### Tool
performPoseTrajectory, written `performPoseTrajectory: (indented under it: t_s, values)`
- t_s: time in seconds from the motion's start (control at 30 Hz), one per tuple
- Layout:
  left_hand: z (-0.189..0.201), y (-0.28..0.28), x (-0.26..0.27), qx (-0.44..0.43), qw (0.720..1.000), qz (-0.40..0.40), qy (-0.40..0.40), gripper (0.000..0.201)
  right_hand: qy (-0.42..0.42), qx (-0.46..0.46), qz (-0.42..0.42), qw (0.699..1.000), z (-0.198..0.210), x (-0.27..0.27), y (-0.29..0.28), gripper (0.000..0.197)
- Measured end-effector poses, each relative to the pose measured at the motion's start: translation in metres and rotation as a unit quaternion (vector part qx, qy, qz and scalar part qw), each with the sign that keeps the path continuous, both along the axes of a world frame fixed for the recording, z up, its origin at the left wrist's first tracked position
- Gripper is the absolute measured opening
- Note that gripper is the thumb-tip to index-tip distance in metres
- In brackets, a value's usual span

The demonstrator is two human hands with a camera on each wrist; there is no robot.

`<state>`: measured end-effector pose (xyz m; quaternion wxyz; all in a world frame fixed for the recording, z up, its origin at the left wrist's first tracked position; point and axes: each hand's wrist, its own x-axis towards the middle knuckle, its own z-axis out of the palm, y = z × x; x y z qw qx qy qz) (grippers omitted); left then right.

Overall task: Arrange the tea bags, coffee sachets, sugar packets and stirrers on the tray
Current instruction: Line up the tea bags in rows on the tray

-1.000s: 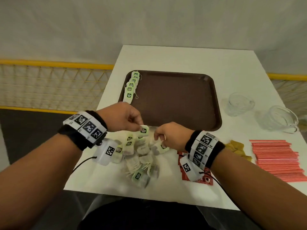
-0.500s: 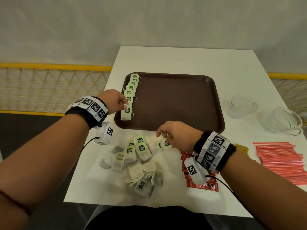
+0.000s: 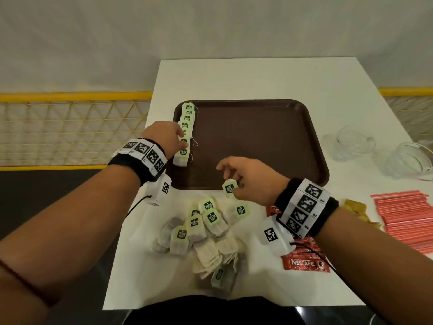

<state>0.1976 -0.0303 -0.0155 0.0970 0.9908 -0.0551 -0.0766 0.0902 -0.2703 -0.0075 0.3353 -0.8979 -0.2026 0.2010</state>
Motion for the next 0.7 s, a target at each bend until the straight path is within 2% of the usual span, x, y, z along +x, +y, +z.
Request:
performPoseTrajectory:
  t_s: [0.03, 0.1, 0.17, 0.27, 0.33, 0.43, 0.5, 0.6, 0.7]
  values:
    - [0.004, -0.004, -0.007, -0.053, 0.998, -0.026, -0.003, 0.025, -0.002, 0.012, -0.004, 1.0, 0.0, 0.001, 0.002, 0.06]
    - [0.014, -0.016, -0.029, -0.139, 0.98, -0.135, 0.037, 0.023, -0.013, 0.039, -0.012, 0.999, 0.0, 0.003, 0.006, 0.061]
    - [0.023, -0.029, -0.052, -0.148, 0.956, -0.238, 0.085, 0.018, -0.025, 0.078, -0.033, 0.996, -0.001, 0.004, 0.01, 0.057]
    - [0.017, -0.038, -0.064, -0.138, 0.947, -0.278, 0.08, 0.042, -0.03, 0.127, -0.071, 0.989, -0.001, 0.005, 0.012, 0.054]
    - [0.009, -0.036, -0.065, -0.147, 0.95, -0.269, 0.062, 0.038, -0.037, 0.148, -0.086, 0.985, 0.0, 0.005, 0.012, 0.051]
    - [0.006, -0.027, -0.065, -0.155, 0.959, -0.231, 0.045, 0.017, -0.042, 0.144, -0.099, 0.984, 0.0, 0.004, 0.01, 0.049]
    - [0.005, -0.015, -0.059, -0.151, 0.976, -0.155, 0.017, 0.009, -0.04, 0.062, -0.073, 0.995, 0.0, 0.003, 0.006, 0.044]
    - [0.0, 0.009, -0.046, -0.126, 0.992, -0.015, 0.002, 0.016, -0.024, -0.132, 0.011, 0.991, -0.003, -0.003, 0.001, 0.03]
    - [-0.009, 0.021, -0.04, -0.107, 0.992, 0.061, 0.038, 0.027, 0.013, -0.208, 0.045, 0.977, -0.012, -0.012, 0.003, 0.034]
